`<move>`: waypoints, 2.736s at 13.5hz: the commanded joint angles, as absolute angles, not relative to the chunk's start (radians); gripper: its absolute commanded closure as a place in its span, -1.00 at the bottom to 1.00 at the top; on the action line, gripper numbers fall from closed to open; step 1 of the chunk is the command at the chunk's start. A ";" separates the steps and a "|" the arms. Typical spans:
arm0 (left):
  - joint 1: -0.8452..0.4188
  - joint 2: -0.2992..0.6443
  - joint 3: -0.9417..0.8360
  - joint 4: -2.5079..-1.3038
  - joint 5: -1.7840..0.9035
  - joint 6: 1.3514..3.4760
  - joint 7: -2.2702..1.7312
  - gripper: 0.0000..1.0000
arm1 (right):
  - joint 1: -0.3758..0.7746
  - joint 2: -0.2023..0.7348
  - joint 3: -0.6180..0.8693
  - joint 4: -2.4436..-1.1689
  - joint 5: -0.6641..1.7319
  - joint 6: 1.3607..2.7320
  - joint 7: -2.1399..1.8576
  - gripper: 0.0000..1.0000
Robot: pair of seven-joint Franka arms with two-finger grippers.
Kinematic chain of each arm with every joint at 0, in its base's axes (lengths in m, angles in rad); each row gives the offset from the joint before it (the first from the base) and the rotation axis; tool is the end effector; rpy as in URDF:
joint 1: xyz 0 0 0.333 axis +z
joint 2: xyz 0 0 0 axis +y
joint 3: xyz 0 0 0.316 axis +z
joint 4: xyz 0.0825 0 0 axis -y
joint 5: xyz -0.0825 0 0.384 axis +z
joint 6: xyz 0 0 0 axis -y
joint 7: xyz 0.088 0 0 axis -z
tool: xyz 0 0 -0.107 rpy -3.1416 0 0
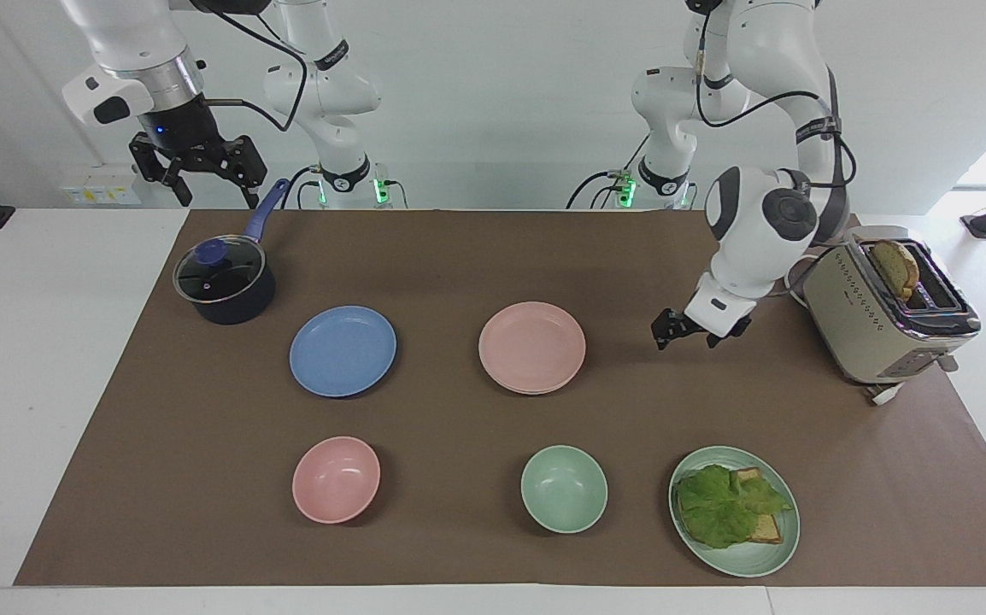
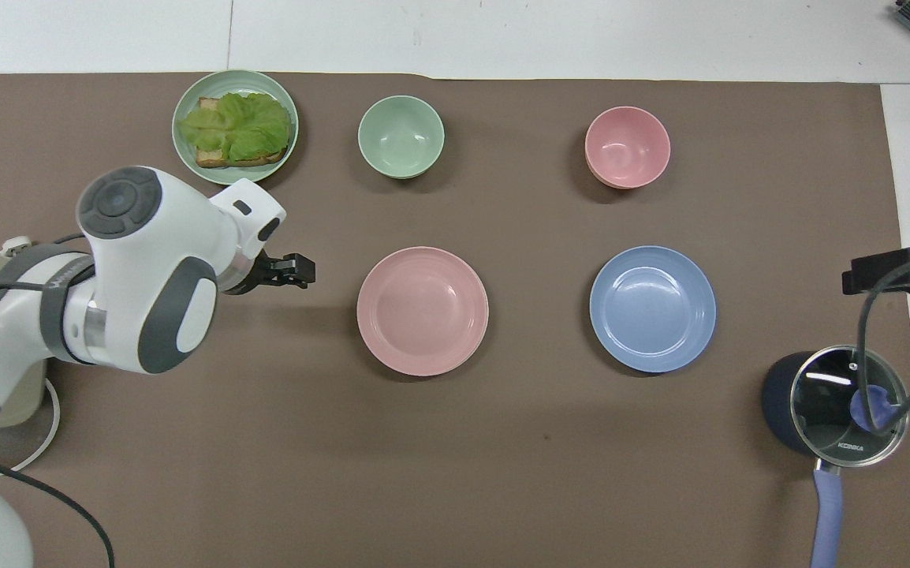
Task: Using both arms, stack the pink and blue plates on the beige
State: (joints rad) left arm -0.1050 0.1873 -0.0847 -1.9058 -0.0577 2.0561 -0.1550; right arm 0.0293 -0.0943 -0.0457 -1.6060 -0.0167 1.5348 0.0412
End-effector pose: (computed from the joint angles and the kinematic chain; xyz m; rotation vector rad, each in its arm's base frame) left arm 0.5869 -0.1139 0.3984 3.0816 -0.0087 -0.0730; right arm 0.5212 -0.0117 0.6554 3.1280 -0.0911 0.0362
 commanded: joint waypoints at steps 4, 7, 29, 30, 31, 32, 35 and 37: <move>-0.006 0.104 -0.094 -1.816 0.006 1.881 -0.022 -1.00 | 0.023 -0.107 -0.046 -1.612 -0.012 1.523 0.021 -1.00; 0.008 0.100 -0.095 -1.717 0.038 1.749 -0.017 -1.00 | 0.023 -0.107 -0.046 -1.614 -0.012 1.523 0.021 -1.00; 0.011 -0.023 -0.091 -1.591 0.026 1.585 -0.026 -1.00 | -0.002 -0.107 -0.057 -1.612 -0.018 1.525 0.015 -1.00; 0.011 -0.023 -0.091 -1.591 0.026 1.585 -0.026 -1.00 | -0.003 -0.107 -0.057 -1.615 -0.014 1.541 0.011 -1.00; 0.011 -0.023 -0.091 -1.591 0.026 1.585 -0.026 -1.00 | -0.002 -0.107 -0.057 -1.623 -0.012 1.567 -0.001 -1.00; 0.011 -0.023 -0.091 -1.591 0.026 1.585 -0.026 -1.00 | -0.002 -0.107 -0.057 -1.643 -0.012 1.589 -0.006 -1.00; 0.011 -0.023 -0.091 -1.591 0.026 1.585 -0.026 -1.00 | -0.003 -0.103 -0.057 -1.706 -0.012 1.664 -0.008 -1.00; 0.011 -0.023 -0.091 -1.591 0.026 1.585 -0.026 -1.00 | -0.003 -0.088 -0.057 -1.758 -0.012 1.732 -0.008 -1.00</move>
